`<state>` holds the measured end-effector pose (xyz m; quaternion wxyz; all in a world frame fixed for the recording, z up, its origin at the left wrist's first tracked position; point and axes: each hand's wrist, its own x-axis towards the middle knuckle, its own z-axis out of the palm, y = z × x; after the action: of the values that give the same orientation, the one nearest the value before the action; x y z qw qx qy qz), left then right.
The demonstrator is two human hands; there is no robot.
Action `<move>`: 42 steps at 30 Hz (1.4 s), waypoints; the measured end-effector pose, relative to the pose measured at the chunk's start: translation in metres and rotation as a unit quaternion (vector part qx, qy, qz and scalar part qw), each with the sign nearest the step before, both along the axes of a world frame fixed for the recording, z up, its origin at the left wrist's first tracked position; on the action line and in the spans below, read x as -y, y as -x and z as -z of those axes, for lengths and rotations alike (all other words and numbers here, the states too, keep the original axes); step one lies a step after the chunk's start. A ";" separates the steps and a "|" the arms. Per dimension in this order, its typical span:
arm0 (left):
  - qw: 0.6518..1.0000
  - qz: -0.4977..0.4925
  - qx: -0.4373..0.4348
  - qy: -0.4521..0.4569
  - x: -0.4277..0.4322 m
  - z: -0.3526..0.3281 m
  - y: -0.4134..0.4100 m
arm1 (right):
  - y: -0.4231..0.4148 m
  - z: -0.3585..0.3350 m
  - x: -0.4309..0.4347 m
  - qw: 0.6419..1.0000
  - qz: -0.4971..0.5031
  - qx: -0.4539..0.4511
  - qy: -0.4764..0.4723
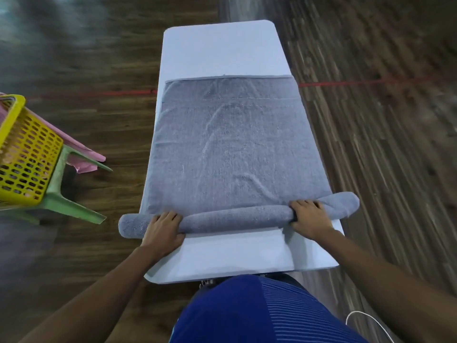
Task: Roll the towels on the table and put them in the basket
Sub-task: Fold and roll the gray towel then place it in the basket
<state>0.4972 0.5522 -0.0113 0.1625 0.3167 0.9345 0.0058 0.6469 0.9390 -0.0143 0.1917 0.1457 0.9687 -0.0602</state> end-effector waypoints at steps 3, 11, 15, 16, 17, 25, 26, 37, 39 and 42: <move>0.998 -0.029 0.055 -0.026 -0.002 -0.004 0.007 | 0.011 -0.012 -0.013 0.988 0.046 0.087 0.122; 0.984 -0.073 -0.095 -0.135 -0.004 0.000 0.013 | 0.014 -0.005 -0.011 0.992 0.039 -0.117 -0.007; 0.987 -0.046 -0.099 -0.114 -0.008 0.001 0.006 | 0.001 0.006 0.012 0.986 0.004 -0.165 -0.014; 0.992 -0.030 -0.087 -0.088 -0.006 0.005 0.004 | -0.003 0.009 0.016 0.989 0.000 -0.150 -0.014; 0.996 -0.015 -0.070 -0.057 -0.004 0.008 0.003 | -0.008 0.012 0.020 0.991 -0.005 -0.134 -0.016; 0.999 -0.020 -0.011 -0.022 -0.008 -0.003 0.011 | 0.001 -0.001 0.009 0.997 -0.004 -0.075 0.004; 0.999 -0.028 0.021 -0.022 -0.011 -0.006 0.014 | 0.006 -0.008 0.007 0.999 0.005 -0.045 0.017; 0.981 -0.024 -0.128 -0.142 -0.007 0.007 0.002 | -0.005 0.006 0.012 0.973 0.035 -0.228 -0.027; 0.990 0.012 -0.106 -0.087 0.000 0.014 -0.007 | -0.018 0.012 0.017 0.981 0.020 -0.191 -0.012; 0.996 0.010 -0.082 -0.041 0.004 0.019 -0.006 | -0.025 0.021 0.019 0.986 0.017 -0.165 -0.023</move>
<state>0.5036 0.5482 -0.0303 0.0725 0.3324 0.9402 0.0167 0.6721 0.9204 -0.0353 0.0251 0.1546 0.9856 -0.0644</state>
